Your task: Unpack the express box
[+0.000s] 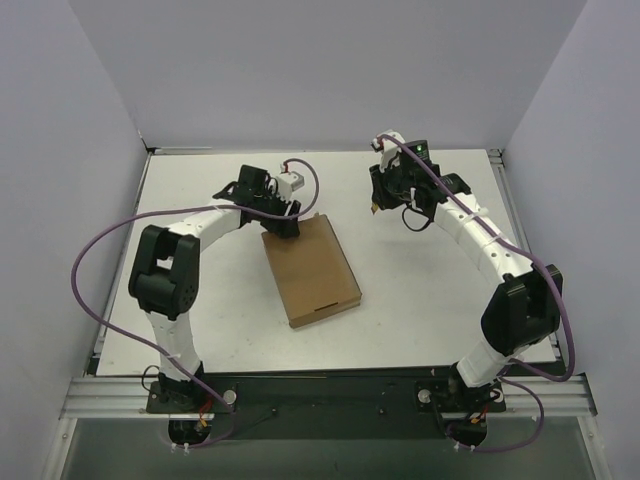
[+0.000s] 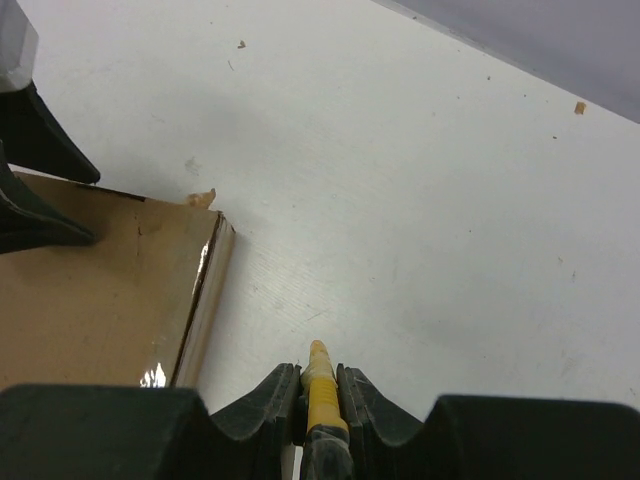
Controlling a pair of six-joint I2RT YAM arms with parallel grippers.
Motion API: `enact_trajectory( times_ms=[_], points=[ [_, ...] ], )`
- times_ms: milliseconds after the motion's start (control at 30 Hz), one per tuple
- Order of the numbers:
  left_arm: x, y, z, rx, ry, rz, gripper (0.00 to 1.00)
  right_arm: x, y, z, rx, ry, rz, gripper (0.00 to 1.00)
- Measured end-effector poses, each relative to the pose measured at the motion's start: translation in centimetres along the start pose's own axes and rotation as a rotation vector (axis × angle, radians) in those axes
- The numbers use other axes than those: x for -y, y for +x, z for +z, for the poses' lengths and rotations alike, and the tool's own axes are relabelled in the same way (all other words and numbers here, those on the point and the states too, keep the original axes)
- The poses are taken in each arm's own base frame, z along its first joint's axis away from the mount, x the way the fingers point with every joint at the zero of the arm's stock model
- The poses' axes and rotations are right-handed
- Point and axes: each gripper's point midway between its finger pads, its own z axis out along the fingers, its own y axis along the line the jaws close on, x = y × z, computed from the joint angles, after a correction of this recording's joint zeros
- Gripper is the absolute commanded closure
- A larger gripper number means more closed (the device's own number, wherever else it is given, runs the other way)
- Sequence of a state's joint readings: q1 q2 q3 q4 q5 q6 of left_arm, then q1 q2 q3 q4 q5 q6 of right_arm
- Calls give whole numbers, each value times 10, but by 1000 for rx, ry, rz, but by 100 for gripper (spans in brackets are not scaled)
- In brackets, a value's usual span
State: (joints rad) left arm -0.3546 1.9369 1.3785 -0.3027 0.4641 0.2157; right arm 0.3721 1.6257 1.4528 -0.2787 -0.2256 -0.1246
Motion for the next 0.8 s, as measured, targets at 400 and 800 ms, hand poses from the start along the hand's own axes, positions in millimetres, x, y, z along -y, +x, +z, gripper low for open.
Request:
enact_trajectory(
  times_ms=[400, 800],
  points=[
    [12, -10, -80, 96, 112, 146, 39, -1, 1, 0, 11, 0, -5, 100],
    [70, 99, -101, -162, 390, 585, 78, -2, 0, -11, 29, 2, -9, 100]
  ],
)
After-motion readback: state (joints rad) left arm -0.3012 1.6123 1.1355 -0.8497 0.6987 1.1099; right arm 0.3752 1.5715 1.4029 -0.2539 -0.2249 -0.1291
